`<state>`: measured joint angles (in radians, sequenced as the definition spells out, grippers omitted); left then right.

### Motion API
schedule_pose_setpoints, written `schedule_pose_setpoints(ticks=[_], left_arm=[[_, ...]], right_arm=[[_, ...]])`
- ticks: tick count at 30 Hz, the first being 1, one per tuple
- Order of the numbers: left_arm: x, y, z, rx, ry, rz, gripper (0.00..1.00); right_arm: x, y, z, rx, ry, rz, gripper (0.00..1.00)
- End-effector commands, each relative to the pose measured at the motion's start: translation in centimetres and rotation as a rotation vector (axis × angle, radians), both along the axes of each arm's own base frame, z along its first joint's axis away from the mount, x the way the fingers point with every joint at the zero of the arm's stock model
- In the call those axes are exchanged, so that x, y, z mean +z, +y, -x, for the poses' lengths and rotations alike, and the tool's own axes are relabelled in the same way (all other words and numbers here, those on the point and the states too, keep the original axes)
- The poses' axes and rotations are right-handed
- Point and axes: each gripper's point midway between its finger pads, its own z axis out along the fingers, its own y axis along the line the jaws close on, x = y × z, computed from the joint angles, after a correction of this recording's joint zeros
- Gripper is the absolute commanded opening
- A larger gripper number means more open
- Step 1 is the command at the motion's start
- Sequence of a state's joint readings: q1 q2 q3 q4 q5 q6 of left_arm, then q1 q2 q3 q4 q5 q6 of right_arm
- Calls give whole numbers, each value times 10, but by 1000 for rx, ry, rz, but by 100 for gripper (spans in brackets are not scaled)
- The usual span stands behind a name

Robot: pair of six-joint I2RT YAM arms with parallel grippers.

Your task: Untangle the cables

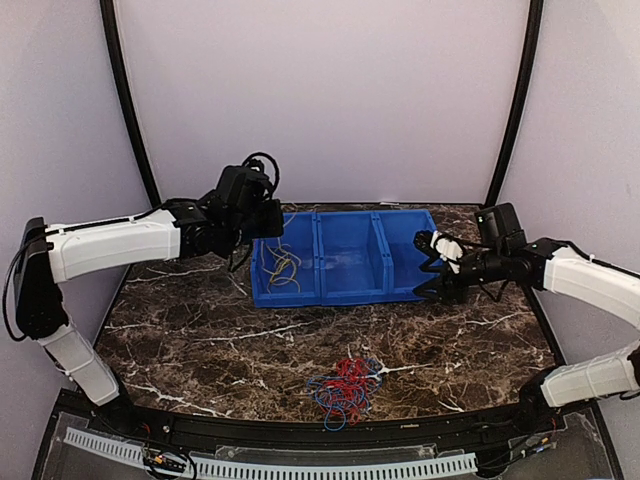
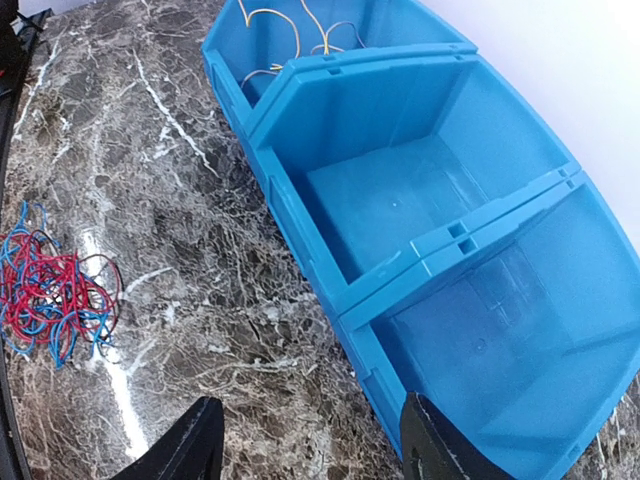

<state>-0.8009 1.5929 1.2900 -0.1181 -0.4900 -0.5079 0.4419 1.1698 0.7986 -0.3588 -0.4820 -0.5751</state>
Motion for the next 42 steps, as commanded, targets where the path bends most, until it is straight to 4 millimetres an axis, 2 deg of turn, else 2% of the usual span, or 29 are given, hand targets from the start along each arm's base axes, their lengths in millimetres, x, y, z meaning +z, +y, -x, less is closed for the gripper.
schedule_pose_setpoints(ticks=[1,6,13,15,19,21,24,27,28,31,34,38,39,42], left_arm=[[23,-2,-21,88,-79,71,1],[1,-11,-38,135,-32,64,1],[-31,-25,-50,142,30,104,2],[-38,-27,-50,138,48,110,8],[-33,-27,-46,125,57,123,33],[-26,-26,-42,110,50,126,38],[-19,-25,-33,70,52,134,41],[-11,-26,-15,-26,28,156,41],[-11,-34,-7,-88,31,170,41],[-12,-39,21,-216,-25,161,41],[-11,-58,56,-381,-71,97,41],[-30,-93,106,-631,-36,11,41],[-49,-103,129,-713,20,-35,41],[-81,-105,152,-777,123,-72,41]], right_arm=[[1,-8,-14,-57,-75,22,62],[2,-8,-13,-45,-84,26,62],[2,-11,-12,-50,-96,33,62],[2,-11,-12,-51,-96,35,62],[1,-11,-12,-47,-92,36,62],[0,-10,-11,-44,-88,35,62],[-1,-9,-10,-38,-81,32,62],[-2,-8,-9,-30,-74,28,62],[-2,-7,-9,-28,-70,25,62],[-5,-6,-8,-17,-56,21,61],[-7,-2,-5,3,-33,9,61],[-9,6,0,46,10,-10,57],[-10,9,0,58,23,-10,55],[-12,9,1,62,32,-7,55]])
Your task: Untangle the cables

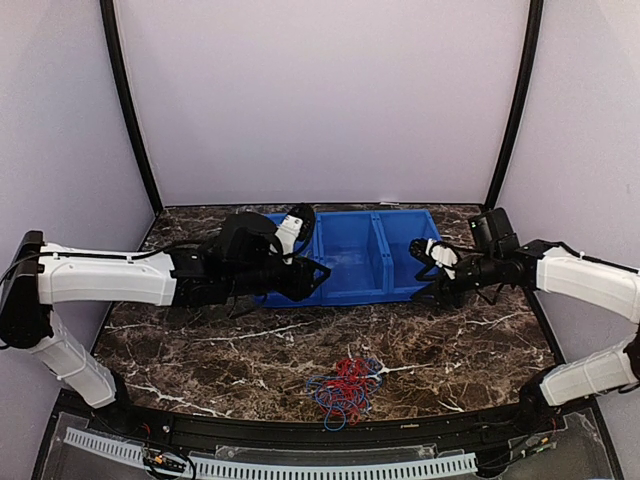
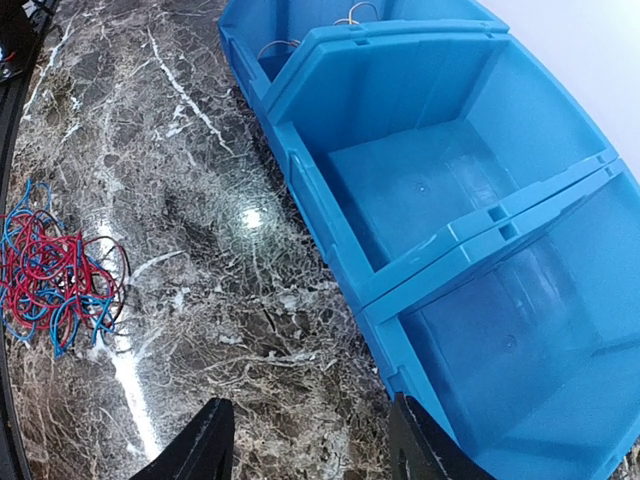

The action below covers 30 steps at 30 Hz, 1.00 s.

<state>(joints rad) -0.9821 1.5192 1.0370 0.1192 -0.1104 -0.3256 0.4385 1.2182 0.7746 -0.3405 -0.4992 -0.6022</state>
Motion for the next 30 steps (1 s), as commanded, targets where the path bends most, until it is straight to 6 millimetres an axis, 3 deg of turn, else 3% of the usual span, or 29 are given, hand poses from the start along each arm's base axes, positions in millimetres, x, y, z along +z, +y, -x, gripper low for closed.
schedule_pose_setpoints(ticks=[1,4,9,11,18,30], left_arm=[[-45,-11,51,-216,99,-118,40],[-70,-9,79,-287,212,-168,39],[-89,-8,135,-452,364,-153,39],[-96,-2,146,-458,394,-162,41],[-122,10,150,-385,470,-218,40],[-130,-7,157,-471,495,-214,35]], right_arm=[[8,9,1,38,1,-31,54],[5,10,3,47,12,-34,55],[-4,14,5,63,38,-15,54],[-7,17,6,69,38,-3,55],[-13,22,11,91,43,22,54],[-14,20,12,93,31,33,55]])
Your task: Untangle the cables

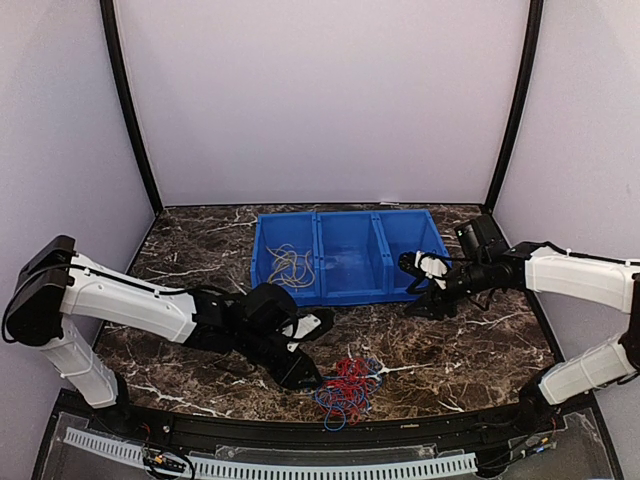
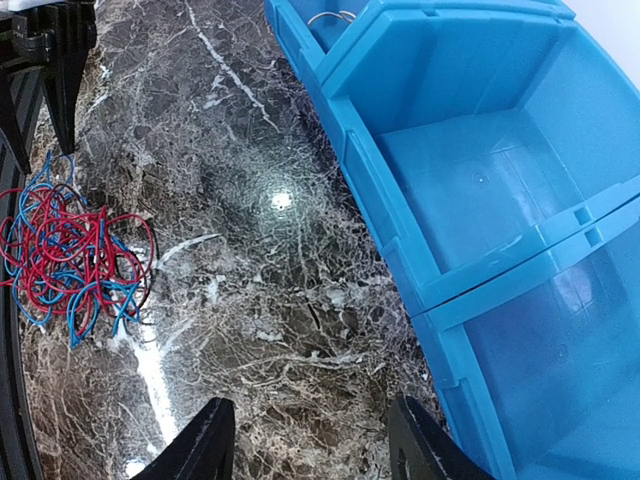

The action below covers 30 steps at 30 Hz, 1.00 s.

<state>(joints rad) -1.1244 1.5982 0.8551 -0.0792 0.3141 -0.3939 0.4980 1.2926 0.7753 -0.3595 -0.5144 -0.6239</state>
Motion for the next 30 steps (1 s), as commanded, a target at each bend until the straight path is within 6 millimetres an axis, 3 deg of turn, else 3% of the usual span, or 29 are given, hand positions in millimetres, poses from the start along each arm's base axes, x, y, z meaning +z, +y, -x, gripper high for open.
schedule_pose_setpoints(ticks=[1,7,10,13,17,20,23,26,30], left_arm=[[10,-13,0,-43,-9,39,34],[15,-17,-5,-35,-39,64,18],[18,-18,-6,-30,-50,78,4],[22,-17,-9,-16,-65,86,0],[37,-9,-21,60,-129,104,0],[56,-2,-35,146,-190,153,0],[78,8,-50,258,-254,219,0],[85,20,-58,364,-277,299,0],[91,34,-64,472,-280,386,0]], right_arm=[[10,4,-5,9,-42,-5,55],[9,3,-5,8,-41,-2,55],[9,5,-3,16,-38,-8,55],[20,11,-1,28,-31,-46,55],[51,34,13,118,3,-158,59],[60,59,30,214,67,-191,63],[62,87,52,307,143,-219,65],[63,109,70,377,217,-259,68],[41,138,77,363,239,-202,71]])
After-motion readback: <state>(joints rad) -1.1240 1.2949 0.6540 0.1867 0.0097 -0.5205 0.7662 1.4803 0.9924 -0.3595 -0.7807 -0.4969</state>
